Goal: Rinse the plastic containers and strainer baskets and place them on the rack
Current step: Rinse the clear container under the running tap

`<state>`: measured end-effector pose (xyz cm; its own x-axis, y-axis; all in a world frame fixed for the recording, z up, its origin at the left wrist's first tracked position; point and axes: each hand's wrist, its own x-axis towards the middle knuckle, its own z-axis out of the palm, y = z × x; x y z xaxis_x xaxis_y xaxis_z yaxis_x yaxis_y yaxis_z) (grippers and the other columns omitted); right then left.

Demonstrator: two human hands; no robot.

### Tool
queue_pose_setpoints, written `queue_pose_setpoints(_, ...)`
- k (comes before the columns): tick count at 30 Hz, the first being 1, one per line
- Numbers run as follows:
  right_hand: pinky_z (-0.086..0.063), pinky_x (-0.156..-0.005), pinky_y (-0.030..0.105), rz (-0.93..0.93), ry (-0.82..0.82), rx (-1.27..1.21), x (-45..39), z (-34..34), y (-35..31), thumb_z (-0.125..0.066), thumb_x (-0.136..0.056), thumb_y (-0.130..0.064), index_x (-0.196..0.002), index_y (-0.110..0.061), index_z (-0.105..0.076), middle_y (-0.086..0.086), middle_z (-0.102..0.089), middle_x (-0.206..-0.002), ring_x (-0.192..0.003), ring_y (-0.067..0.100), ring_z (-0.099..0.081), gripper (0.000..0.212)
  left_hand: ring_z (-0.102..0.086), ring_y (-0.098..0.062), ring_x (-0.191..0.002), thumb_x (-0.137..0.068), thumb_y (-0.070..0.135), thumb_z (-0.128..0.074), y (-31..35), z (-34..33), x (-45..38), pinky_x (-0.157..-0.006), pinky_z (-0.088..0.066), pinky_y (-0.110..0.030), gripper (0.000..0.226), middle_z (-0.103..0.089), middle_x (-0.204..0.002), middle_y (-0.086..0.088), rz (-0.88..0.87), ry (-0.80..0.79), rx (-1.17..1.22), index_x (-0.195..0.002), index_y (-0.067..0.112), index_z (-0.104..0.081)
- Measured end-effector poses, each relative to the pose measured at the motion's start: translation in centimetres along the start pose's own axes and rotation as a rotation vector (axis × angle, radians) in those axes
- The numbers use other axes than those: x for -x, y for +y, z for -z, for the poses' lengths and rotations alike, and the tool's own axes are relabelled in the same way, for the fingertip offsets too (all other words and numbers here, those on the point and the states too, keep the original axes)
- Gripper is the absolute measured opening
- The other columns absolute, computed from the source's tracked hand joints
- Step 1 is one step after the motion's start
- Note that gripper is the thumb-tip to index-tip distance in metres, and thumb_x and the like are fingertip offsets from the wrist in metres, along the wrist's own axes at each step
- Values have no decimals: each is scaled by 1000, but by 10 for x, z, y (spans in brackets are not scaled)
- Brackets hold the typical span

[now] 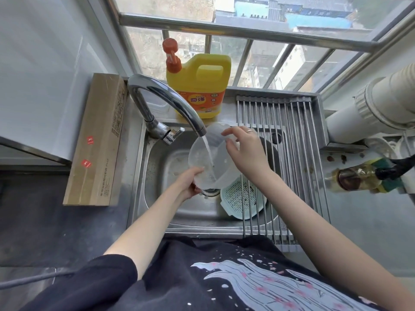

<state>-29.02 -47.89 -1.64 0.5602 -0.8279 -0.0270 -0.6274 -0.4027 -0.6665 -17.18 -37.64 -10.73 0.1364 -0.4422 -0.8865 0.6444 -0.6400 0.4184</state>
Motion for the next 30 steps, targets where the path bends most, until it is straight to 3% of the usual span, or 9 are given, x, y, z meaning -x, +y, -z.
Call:
queue_pose_setpoints(5,-38,-72,28,-129,-74,21,0,0,20,-53,-90,-14,-110,-16,-64,2,-58,-97,-88,21,-55,23,-26,-5,-23,-91,24,-55,6,13,-3,-29,-17,-9,27,-40,-34,4,65,79,-82,-69,14,-43)
queue_pose_setpoints(8,-39,-69,28,-208,-131,38,7,-2,27,-51,-92,-17,-114,-15,-62,2,-56,-96,-83,18,-55,24,-27,-6,-24,-88,27,-57,17,22,-2,-28,-22,-11,18,-38,-48,-2,53,162,-181,-90,11,-49)
queue_pose_setpoints(11,-40,-72,28,-252,-224,67,16,-7,36,-51,-94,-19,-116,-13,-62,5,-58,-99,-83,18,-53,25,-30,-11,-34,-85,26,-61,31,27,8,-32,-26,-14,27,-35,-50,-4,-46,279,-300,-103,8,-52)
queue_pose_setpoints(16,-50,-77,35,-244,-361,91,32,-24,41,-54,-93,-23,-117,-14,-59,8,-63,-108,-85,23,-60,26,-47,-17,-34,-83,25,-55,50,29,27,-31,-33,-17,28,-51,-39,-9,-367,491,-683,-69,1,-59)
queue_pose_setpoints(17,-51,-78,37,-237,-381,89,35,-28,41,-55,-92,-21,-119,-15,-57,8,-62,-110,-86,23,-60,27,-53,-19,-38,-84,25,-52,52,29,30,-34,-38,-18,32,-57,-44,-13,-446,515,-780,-66,0,-61)
queue_pose_setpoints(19,-50,-84,41,-224,-413,94,39,-36,42,-56,-90,-17,-124,-18,-53,9,-60,-118,-97,23,-58,34,-62,-32,-62,-88,28,-49,52,28,33,-55,-46,-24,39,-66,-68,-22,-616,559,-963,-70,-3,-65)
queue_pose_setpoints(22,-49,-90,43,-223,-422,99,42,-39,44,-53,-91,-15,-134,-21,-46,8,-57,-125,-110,25,-56,43,-61,-40,-80,-95,32,-41,45,26,37,-64,-37,-34,44,-65,-77,-21,-805,596,-1169,-60,7,-53)
queue_pose_setpoints(27,-50,-76,38,-67,-298,364,43,-36,44,-42,-93,-13,-127,-17,-51,7,-65,-112,-101,26,-58,36,-58,-37,-77,-97,33,-44,26,25,44,-61,-29,-34,41,-62,-73,-15,-903,593,-1127,-61,14,-45)
queue_pose_setpoints(30,-38,-101,40,99,-311,621,40,-42,37,-44,-88,-13,-137,-10,-43,11,-50,-135,-122,29,-45,49,-49,-32,-66,-97,33,-46,19,25,48,-58,-20,-33,48,-44,-56,1,-887,600,-1072,-53,20,-33)
